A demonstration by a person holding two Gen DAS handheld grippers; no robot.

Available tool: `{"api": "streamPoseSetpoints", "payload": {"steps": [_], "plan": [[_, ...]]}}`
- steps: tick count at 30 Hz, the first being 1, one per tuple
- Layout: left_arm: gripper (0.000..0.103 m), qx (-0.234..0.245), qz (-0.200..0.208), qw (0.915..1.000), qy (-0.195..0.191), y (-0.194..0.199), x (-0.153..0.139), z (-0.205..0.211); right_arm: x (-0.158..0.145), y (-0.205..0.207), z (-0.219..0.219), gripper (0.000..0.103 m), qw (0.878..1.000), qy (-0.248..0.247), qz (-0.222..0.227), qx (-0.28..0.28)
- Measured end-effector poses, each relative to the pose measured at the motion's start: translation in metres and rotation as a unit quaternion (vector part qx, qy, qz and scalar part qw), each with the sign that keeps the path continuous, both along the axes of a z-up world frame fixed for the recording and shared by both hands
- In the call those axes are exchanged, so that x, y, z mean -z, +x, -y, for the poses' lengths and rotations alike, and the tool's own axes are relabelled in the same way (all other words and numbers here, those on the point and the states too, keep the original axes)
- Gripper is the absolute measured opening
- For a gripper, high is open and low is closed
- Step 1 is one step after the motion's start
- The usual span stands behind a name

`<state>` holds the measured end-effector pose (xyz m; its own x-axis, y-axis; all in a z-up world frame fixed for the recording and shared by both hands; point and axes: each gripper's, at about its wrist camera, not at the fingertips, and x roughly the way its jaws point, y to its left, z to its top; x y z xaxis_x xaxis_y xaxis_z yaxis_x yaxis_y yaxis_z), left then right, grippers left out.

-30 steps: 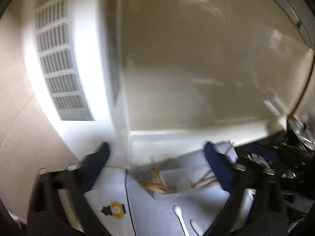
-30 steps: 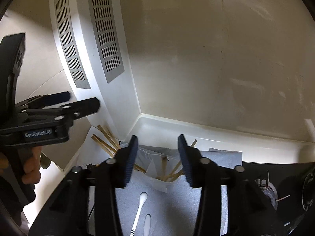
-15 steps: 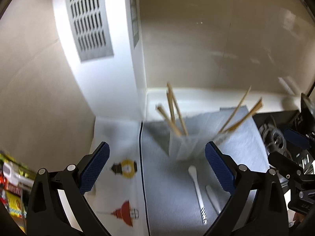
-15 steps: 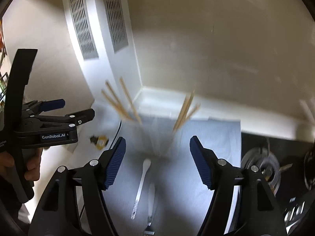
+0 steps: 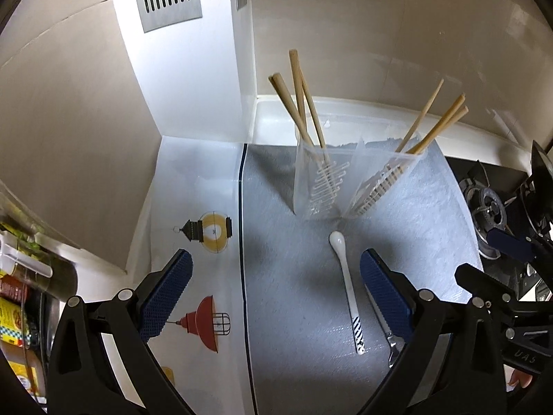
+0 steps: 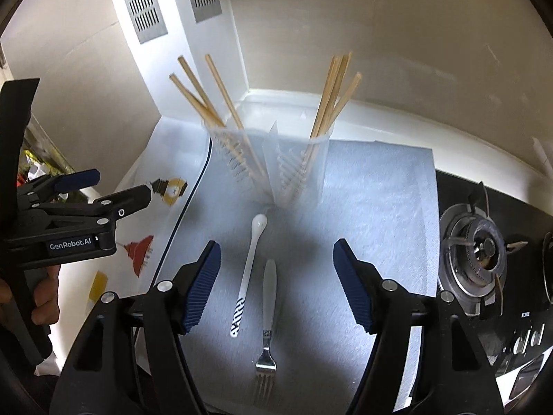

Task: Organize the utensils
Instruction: 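Lower the right tool onto the white-handled fork and close on it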

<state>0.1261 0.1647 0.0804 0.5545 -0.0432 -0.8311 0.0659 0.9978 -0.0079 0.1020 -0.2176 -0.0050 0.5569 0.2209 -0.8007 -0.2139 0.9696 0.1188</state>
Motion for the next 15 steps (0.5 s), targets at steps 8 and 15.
{"api": "streamPoseSetpoints", "payload": {"steps": [8, 15], "plan": [[0.095, 0.003, -0.027, 0.9995, 0.015, -0.002, 0.019, 0.005, 0.026, 0.002, -0.001, 0.067, 0.999, -0.002, -0.035, -0.003], [0.095, -0.005, -0.050, 0.9986, 0.016, -0.003, 0.031, 0.002, 0.060, 0.011, 0.000, 0.067, 0.997, -0.014, -0.074, 0.002]]}}
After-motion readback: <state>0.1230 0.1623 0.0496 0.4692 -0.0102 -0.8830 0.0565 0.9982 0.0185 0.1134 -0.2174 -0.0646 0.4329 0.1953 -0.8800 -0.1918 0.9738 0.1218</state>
